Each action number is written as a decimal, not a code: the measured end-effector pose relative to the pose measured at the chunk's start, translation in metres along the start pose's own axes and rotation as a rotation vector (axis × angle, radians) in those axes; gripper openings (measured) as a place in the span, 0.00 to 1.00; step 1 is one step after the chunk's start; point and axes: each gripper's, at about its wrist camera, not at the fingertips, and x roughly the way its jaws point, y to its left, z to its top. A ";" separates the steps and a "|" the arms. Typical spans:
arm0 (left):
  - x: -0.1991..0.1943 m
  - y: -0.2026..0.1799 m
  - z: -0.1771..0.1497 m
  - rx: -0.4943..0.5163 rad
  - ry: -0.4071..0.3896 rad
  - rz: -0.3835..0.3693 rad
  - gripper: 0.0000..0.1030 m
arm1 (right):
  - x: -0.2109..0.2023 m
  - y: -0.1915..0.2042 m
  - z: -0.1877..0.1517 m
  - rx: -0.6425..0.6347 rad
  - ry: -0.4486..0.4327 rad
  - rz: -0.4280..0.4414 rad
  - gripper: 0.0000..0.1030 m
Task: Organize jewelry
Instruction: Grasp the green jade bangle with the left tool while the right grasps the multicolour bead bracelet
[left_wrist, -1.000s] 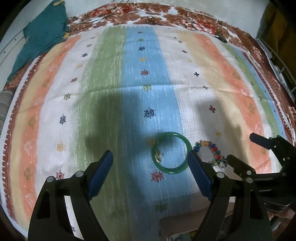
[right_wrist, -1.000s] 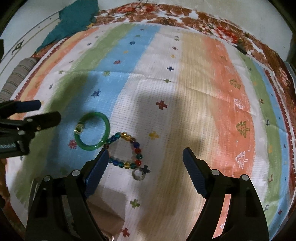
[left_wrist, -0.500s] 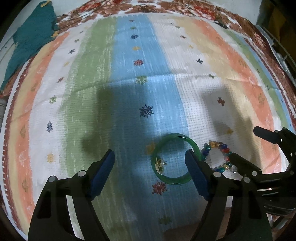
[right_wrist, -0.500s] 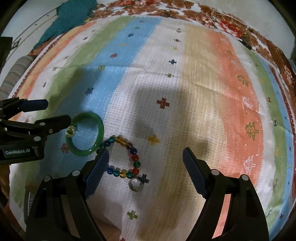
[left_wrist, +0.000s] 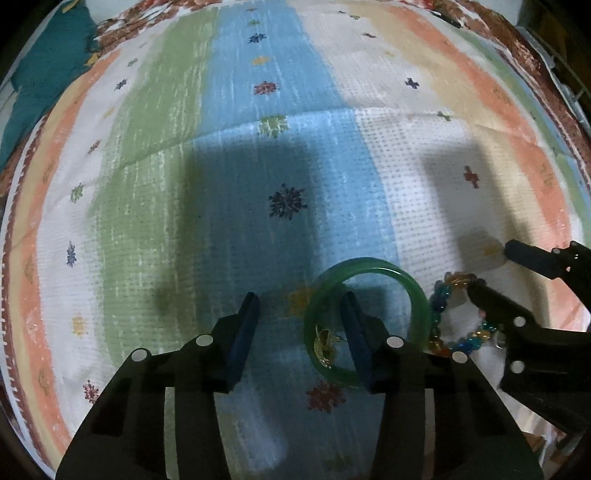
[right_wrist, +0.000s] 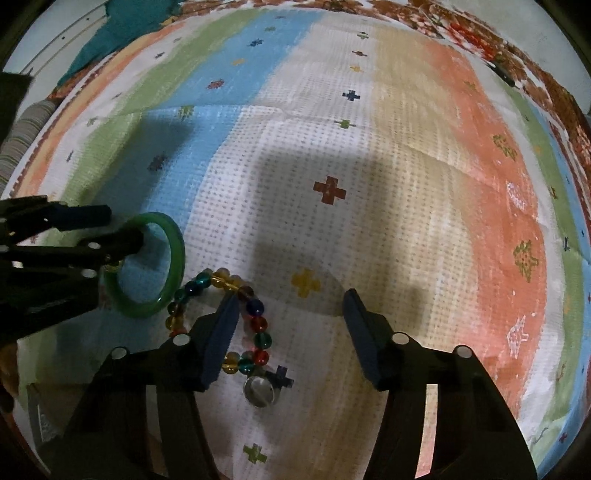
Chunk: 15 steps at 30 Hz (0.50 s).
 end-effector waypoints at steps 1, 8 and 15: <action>0.000 -0.001 0.000 0.004 -0.006 0.002 0.36 | 0.000 0.001 0.000 -0.006 0.001 0.003 0.46; -0.006 0.000 -0.001 -0.002 -0.008 0.006 0.08 | -0.002 -0.003 0.000 0.006 -0.004 -0.003 0.10; -0.036 0.005 -0.008 -0.027 -0.067 -0.016 0.07 | -0.027 -0.001 0.000 0.009 -0.075 0.005 0.10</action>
